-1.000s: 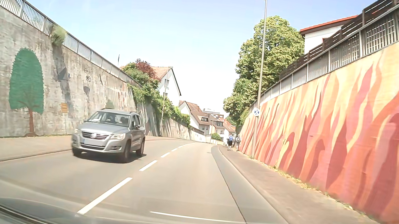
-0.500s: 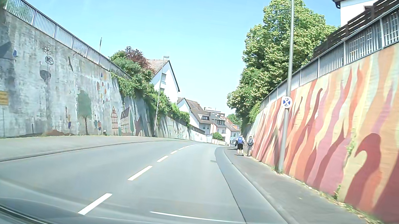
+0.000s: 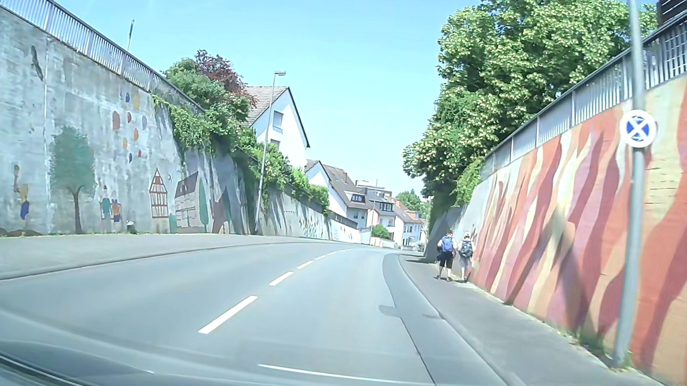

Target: Follow the waypoints while adhering to traffic rules and regulations

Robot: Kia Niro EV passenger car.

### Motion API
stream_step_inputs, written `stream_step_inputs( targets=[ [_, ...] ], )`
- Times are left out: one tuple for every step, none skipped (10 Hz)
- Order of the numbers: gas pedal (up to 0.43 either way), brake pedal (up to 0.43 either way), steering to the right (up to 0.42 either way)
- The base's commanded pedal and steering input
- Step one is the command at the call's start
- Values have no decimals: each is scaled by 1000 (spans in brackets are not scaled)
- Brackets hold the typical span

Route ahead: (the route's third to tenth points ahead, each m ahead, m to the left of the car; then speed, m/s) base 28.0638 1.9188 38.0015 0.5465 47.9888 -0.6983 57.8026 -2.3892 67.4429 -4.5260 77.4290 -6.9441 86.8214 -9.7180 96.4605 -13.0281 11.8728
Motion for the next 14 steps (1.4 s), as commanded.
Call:
stream_step_inputs(
  targets=[
    [0,201,-4],
    [0,201,-4],
    [0,201,-4],
    [0,201,-4],
    [0,201,-3],
    [0,195,-1],
    [0,195,2],
    [0,189,4],
    [0,171,7],
    [0,49,10],
    [0,0,14],
    [0,0,19],
    [0,0,27],
    [0,0,33]
  ],
)
